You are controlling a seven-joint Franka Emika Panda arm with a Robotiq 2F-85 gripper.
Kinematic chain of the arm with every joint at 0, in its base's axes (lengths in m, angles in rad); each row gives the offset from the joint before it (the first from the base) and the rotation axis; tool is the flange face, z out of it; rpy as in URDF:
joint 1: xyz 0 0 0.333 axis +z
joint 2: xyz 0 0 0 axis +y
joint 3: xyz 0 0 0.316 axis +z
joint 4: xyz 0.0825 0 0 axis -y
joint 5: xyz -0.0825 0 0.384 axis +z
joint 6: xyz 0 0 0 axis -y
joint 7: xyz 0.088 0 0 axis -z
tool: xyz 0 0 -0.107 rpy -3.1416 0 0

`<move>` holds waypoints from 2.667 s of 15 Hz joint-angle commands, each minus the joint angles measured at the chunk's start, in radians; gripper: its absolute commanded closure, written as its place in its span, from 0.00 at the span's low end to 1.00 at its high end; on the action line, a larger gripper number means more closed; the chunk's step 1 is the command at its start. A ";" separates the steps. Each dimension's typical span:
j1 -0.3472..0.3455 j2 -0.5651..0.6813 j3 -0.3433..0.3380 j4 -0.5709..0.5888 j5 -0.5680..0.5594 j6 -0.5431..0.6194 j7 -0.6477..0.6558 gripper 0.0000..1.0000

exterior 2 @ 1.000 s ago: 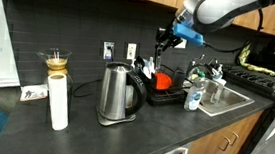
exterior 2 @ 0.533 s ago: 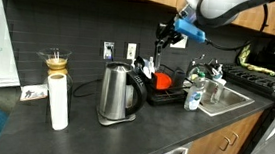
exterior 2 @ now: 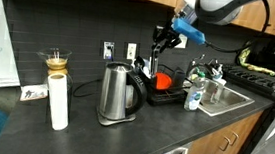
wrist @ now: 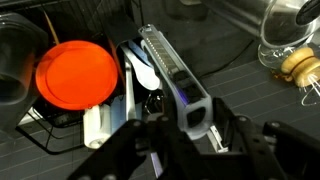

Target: Remove the safety knife from the dish rack

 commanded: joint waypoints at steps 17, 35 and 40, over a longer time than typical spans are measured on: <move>0.065 0.023 0.000 -0.031 0.162 -0.089 -0.177 0.16; 0.171 -0.022 -0.152 -0.128 0.326 -0.125 -1.130 0.00; 0.201 -0.005 -0.173 -0.119 0.382 -0.152 -1.337 0.00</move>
